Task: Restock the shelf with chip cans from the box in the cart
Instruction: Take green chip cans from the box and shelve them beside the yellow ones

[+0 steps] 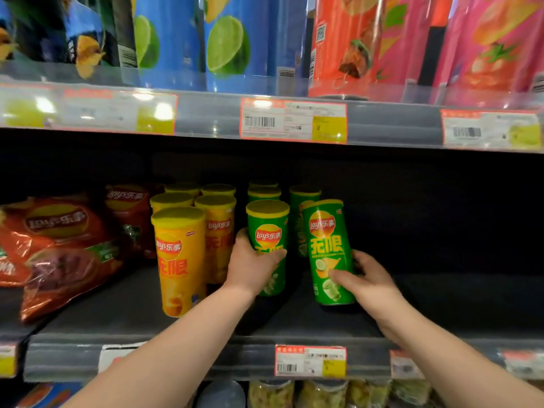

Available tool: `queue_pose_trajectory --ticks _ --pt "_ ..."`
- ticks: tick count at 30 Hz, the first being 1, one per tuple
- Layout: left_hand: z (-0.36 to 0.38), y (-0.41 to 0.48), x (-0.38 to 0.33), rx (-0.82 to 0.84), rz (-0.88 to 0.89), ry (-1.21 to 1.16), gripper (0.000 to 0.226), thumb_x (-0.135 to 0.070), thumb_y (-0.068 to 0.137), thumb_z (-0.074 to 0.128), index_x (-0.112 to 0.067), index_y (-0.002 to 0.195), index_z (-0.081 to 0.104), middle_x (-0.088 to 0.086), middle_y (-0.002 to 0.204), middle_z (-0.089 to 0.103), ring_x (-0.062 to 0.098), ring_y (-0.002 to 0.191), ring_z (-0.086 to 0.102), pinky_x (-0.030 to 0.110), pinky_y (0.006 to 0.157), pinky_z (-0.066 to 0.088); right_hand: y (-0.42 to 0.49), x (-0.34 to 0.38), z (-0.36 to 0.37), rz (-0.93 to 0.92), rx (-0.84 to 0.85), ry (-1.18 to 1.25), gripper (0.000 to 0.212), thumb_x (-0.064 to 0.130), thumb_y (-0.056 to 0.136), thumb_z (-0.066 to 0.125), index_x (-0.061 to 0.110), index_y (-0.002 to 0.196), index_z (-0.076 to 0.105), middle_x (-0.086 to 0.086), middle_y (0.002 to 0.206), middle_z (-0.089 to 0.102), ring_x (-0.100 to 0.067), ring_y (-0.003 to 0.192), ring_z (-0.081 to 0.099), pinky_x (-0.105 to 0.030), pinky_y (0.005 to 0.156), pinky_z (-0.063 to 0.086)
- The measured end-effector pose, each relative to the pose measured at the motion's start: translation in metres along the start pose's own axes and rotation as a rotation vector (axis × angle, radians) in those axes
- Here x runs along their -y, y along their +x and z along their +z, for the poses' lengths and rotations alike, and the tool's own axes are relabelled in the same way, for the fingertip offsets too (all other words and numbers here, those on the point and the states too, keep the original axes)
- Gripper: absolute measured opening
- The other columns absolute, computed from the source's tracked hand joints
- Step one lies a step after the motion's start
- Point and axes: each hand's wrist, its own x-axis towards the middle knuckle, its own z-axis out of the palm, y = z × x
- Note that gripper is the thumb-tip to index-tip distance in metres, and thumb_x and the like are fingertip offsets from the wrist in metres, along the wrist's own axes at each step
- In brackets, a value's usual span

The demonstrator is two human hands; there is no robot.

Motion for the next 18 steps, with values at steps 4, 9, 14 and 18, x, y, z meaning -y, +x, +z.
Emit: queue_pose_trajectory --ticks 4,9,14,18 --pt "0.009 0.007 0.002 -0.054 0.008 -0.004 0.051 -0.009 0.078 0.075 -0.022 0.114 0.041 -0.003 0.103 0.056 0.017 0.097 0.055 0.031 0.084 0.044 0.013 -0.003 -0.002 -0.014 0.061 0.01 0.061 0.02 0.076 0.077 0.018 0.131 0.049 -0.004 0.114 0.065 -0.019 0.098 0.065 -0.033 0.083 0.052" --pt "0.016 0.018 0.002 -0.139 -0.044 0.043 0.064 -0.013 0.08 0.074 -0.016 0.132 0.038 0.001 0.111 0.055 0.021 0.102 0.054 0.032 0.085 0.043 0.022 -0.004 -0.002 -0.039 0.139 0.069 0.051 0.011 0.08 0.072 0.026 0.121 0.046 0.002 0.104 0.064 -0.013 0.092 0.065 -0.023 0.071 0.05" --pt "0.02 0.024 0.001 -0.172 -0.093 0.087 0.071 -0.015 0.082 0.072 -0.018 0.14 0.031 0.008 0.13 0.054 0.031 0.121 0.051 0.039 0.096 0.042 0.03 -0.006 -0.004 -0.049 0.208 0.115 0.05 0.011 0.083 0.07 0.028 0.12 0.042 0.005 0.103 0.064 -0.009 0.092 0.064 -0.018 0.069 0.049" --pt "0.02 0.021 -0.001 -0.14 -0.08 0.083 0.074 -0.014 0.083 0.07 -0.019 0.144 0.027 0.005 0.131 0.052 0.028 0.123 0.049 0.035 0.093 0.041 0.037 -0.006 -0.002 -0.073 0.242 0.128 0.042 0.012 0.083 0.069 0.025 0.118 0.049 0.008 0.102 0.067 -0.005 0.089 0.067 -0.015 0.068 0.051"
